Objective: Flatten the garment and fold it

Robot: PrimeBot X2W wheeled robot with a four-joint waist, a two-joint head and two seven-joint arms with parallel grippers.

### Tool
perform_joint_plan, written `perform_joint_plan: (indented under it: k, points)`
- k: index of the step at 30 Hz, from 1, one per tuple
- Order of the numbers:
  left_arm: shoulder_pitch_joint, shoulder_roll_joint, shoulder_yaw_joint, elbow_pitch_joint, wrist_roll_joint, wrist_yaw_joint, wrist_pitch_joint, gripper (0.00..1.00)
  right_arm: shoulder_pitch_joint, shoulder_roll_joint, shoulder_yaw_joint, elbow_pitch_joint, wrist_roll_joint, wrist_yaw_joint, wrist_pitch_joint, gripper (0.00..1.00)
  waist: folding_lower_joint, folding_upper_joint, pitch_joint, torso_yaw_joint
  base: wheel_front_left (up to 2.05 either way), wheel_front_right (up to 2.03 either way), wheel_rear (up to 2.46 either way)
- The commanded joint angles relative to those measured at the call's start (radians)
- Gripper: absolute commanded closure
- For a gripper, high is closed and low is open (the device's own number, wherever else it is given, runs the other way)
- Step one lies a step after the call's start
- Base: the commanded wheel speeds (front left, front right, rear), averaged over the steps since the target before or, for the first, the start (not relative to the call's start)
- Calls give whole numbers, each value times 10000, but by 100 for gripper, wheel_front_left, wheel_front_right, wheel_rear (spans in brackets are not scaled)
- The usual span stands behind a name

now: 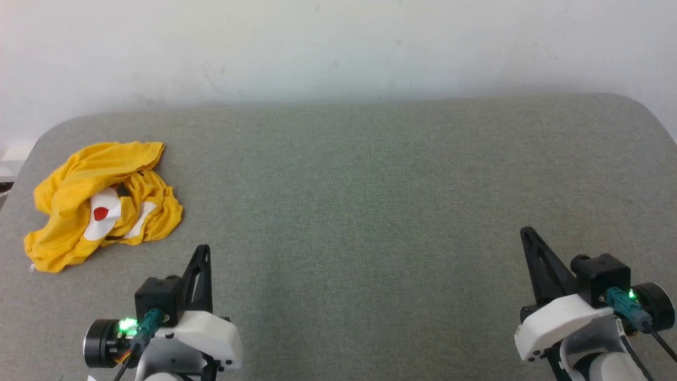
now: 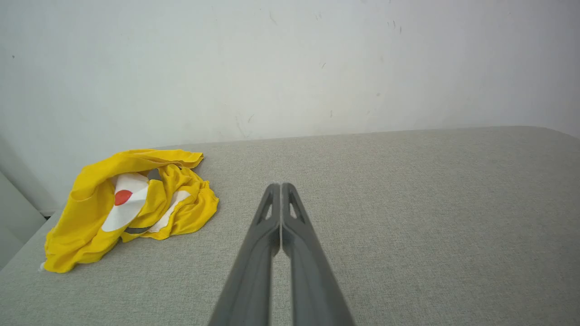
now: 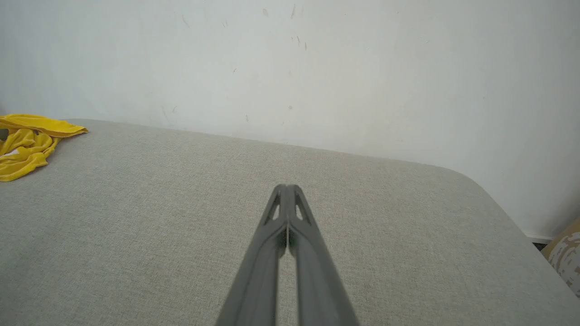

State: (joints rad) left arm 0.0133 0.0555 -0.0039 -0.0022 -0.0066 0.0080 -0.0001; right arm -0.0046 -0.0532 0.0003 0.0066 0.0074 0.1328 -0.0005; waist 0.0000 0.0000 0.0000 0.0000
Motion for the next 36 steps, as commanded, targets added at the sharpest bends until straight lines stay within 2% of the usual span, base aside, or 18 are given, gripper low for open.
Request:
perform_joint_plan:
  k: [1, 7, 8, 36]
  points:
    - [-133, -53, 39, 22, 66, -80, 1, 100, 46, 30, -3, -66, -74, -21, 5, 100, 0, 0, 0, 0, 0, 0, 0]
    - [-133, -53, 39, 22, 66, -80, 1, 100, 46, 30, -3, -66, -74, -21, 5, 100, 0, 0, 0, 0, 0, 0, 0]
    - [3, 2, -4, 0, -2, 4, -2, 0, -1, -2, 0, 6, 4, 0, 0, 0, 0, 0, 0, 0, 0, 0, 0]
    - [202, -6, -6, -257, -261, -42, -468, 0, 90, 1, -364, 108, 440, -4, -467, 0, 0, 0, 36, 2, 0, 0, 0]
